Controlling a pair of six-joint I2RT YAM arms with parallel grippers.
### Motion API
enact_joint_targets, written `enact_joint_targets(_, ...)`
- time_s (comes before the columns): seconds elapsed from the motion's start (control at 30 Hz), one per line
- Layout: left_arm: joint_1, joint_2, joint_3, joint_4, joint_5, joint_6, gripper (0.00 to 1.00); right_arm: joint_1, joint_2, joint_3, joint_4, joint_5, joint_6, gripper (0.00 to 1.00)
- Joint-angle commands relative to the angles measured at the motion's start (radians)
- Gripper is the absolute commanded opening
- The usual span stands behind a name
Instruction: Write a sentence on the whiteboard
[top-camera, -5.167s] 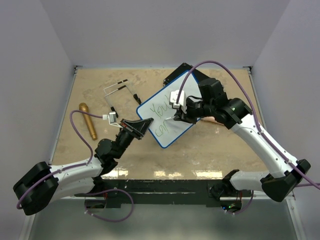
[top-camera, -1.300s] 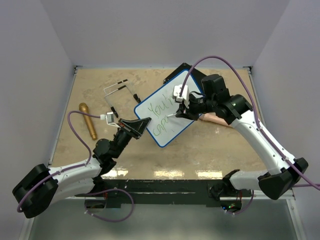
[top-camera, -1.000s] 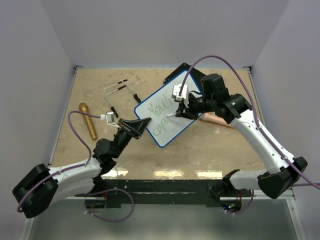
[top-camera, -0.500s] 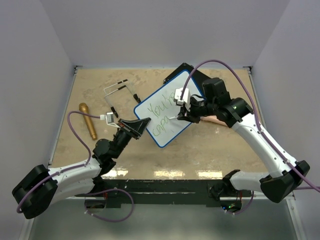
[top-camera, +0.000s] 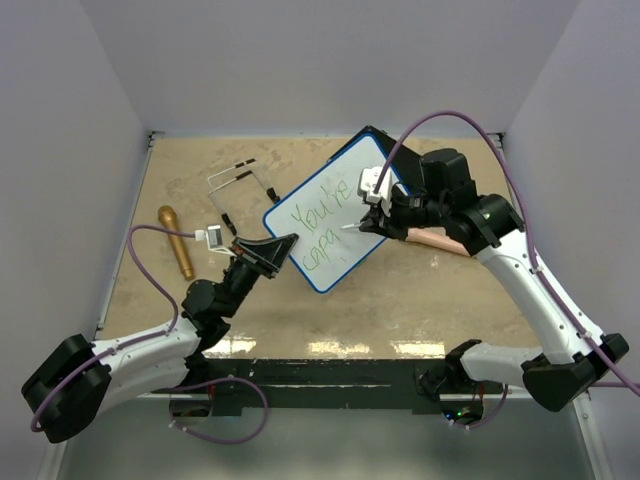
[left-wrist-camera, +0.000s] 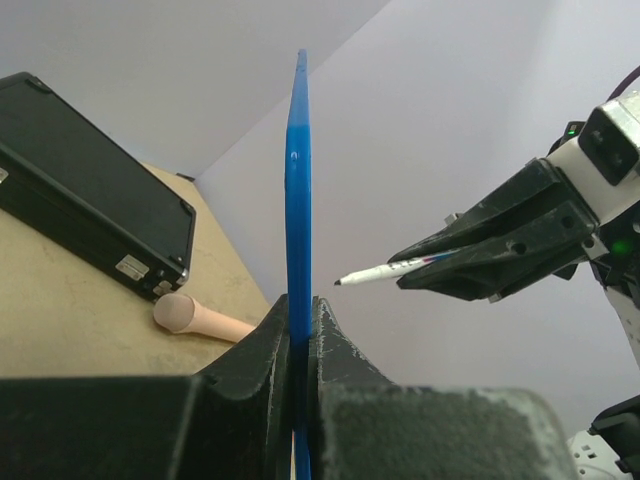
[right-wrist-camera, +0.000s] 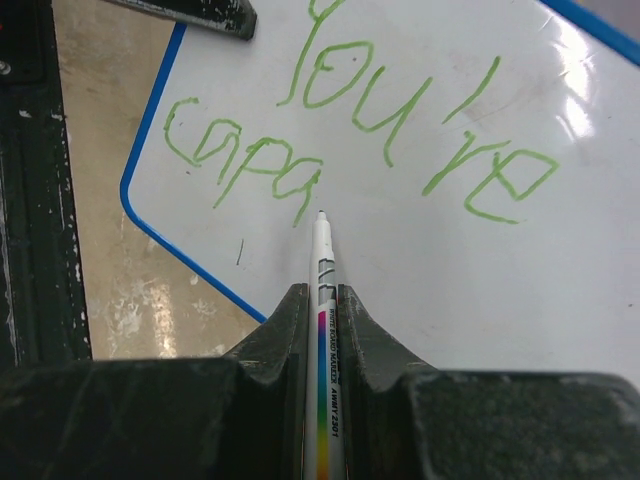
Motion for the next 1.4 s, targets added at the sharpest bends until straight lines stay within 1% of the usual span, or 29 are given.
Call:
enact_joint_targets(0.0,0.005,-0.036,-0.001,0.185,0.008,-0.027,0.00,-0.008,0.007,0.058,0.001,-0.062,-0.010,0.00)
enact_joint_targets(0.13,0.007,-0.038,-0.005,0.183,0.022,-0.028,0.00,-0.008,0.006,0.055,0.010,-0.064,-0.009,0.00)
enact_joint_targets(0.3,0.005,-0.045,-0.014,0.185,0.041,-0.036,0.00,-0.010,0.001,0.078,-0.028,-0.117,-0.038,0.00)
enact_joint_targets(0.43,0.007,-0.073,-0.022,0.149,0.047,-0.036,0.00,-0.017,-0.026,0.063,-0.027,-0.136,-0.051,0.00)
enact_joint_targets(0.97,0.008,-0.081,-0.030,0.137,0.065,-0.051,0.00,-0.031,-0.057,0.002,0.009,-0.143,-0.048,0.00)
enact_joint_targets(1.37,0.010,-0.079,-0.030,0.129,0.081,-0.065,0.00,-0.031,-0.060,-0.012,0.012,-0.133,-0.064,0.00)
